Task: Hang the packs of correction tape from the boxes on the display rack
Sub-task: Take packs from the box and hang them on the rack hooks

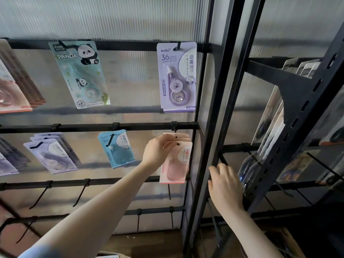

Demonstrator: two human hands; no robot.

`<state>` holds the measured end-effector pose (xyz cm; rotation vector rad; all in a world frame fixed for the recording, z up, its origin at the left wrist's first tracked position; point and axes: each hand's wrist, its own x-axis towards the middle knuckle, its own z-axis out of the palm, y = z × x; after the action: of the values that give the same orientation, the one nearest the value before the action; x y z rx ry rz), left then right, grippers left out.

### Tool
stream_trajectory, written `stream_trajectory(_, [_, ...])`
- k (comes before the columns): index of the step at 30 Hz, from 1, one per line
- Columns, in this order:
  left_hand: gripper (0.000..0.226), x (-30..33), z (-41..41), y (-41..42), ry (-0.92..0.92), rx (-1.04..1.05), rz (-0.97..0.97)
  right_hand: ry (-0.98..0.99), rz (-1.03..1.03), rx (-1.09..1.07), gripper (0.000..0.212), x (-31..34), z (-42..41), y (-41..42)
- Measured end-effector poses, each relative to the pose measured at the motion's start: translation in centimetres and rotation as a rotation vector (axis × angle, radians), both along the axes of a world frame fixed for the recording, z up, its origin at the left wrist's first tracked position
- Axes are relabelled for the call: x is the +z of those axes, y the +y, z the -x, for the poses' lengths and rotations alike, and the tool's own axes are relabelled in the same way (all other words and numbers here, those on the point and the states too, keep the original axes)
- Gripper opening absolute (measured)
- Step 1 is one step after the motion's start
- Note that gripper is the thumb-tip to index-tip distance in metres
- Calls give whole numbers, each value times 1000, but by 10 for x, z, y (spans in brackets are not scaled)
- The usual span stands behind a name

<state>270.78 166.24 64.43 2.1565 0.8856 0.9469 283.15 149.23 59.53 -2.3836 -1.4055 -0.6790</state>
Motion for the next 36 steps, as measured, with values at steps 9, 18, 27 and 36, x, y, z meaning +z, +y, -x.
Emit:
stream_trajectory(9, [17, -3, -5, 4, 9, 28, -4, -5, 10, 14, 40, -4, -3, 1])
stream_trajectory(18, [18, -1, -7, 1, 63, 94, -137, -8, 24, 20, 41, -4, -2, 3])
stream_trajectory(27, [20, -5, -3, 9, 96, 12, -142, 6, 42, 31, 41, -3, -2, 3])
stream_trajectory(36, [29, -13, 14, 6, 105, 111, -178, 20, 42, 42, 41, -6, 0, 5])
